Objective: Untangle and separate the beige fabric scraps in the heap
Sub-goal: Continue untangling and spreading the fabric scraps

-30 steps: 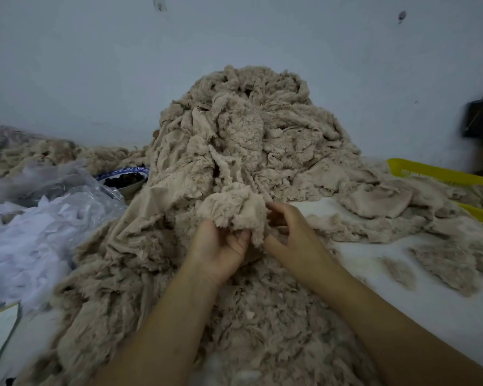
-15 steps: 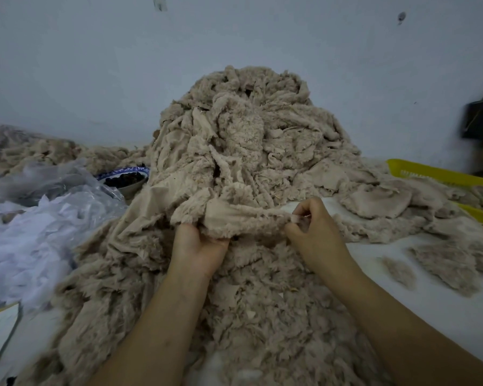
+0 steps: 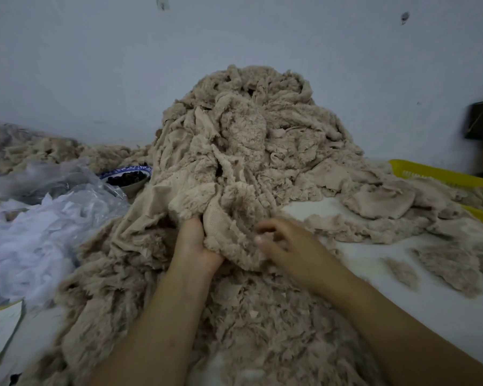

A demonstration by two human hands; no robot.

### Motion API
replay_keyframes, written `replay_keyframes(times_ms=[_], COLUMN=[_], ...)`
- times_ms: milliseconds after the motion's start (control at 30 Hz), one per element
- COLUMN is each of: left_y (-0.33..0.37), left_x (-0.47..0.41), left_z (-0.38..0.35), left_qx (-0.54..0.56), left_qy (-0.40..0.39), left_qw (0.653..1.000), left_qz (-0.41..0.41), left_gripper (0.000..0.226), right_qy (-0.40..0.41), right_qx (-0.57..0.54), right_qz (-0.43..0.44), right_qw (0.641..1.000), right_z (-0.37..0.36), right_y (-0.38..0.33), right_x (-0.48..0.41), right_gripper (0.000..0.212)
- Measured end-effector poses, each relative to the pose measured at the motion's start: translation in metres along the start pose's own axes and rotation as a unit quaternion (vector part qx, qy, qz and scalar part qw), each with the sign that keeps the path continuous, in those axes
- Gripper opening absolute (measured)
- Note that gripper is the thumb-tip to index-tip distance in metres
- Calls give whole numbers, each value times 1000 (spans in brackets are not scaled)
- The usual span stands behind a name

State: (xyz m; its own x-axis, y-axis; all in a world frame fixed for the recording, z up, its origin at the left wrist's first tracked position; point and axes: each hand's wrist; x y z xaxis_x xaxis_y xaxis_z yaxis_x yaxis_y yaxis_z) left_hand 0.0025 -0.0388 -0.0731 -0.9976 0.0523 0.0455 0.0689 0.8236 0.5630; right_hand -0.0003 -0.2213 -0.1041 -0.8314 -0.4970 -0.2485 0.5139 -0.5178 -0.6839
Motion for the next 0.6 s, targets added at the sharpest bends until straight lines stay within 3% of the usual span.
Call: replay_keyframes(times_ms=[67, 167, 200, 300, 433, 500, 567, 600], left_y=[1, 9, 11, 12, 4, -1, -8, -10], left_x=[0, -2, -3, -6, -2, 0, 5, 8], left_z=[0, 5, 7, 10, 5, 4, 2, 0], left_qx=[-4, 16, 14, -13, -145, -357, -548, -586], left_qy=[0, 21, 38, 94, 132, 161, 137, 103], left_qw=[1000, 1000, 999, 995, 980, 915, 812, 787], left_qz=[-13, -11, -9, -1, -37, -93, -148, -165], left_gripper=[47, 49, 49, 48, 21, 22, 25, 28], right_qy=[-52, -2, 38, 134, 169, 163, 159, 159], right_qx=[104, 149, 121, -27, -250, -351, -363, -346], right_qz=[18, -10, -48, -131, -186, -198, -220, -235], right_qw=[993, 989, 991, 982, 935, 901, 891, 894], right_z=[-6, -2, 3, 17, 24, 23, 22, 21], right_y=[5, 10, 10, 12, 5, -1, -5, -6], right_x=[-1, -3, -4, -7, -3, -2, -2, -3], right_gripper=[48, 18, 9, 15, 27, 39, 45, 48])
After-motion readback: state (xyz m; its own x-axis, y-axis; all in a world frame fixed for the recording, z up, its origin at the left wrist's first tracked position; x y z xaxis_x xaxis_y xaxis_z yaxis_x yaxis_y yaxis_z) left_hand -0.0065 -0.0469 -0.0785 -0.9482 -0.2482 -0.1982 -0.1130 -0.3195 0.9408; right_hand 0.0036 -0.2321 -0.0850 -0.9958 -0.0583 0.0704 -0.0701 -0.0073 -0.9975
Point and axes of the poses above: each hand's wrist, its own x-axis away from the middle knuckle, its own z-axis out of the back of the hand, y = z × x, and after that the axes turned 5 degrees about -y, right-handed
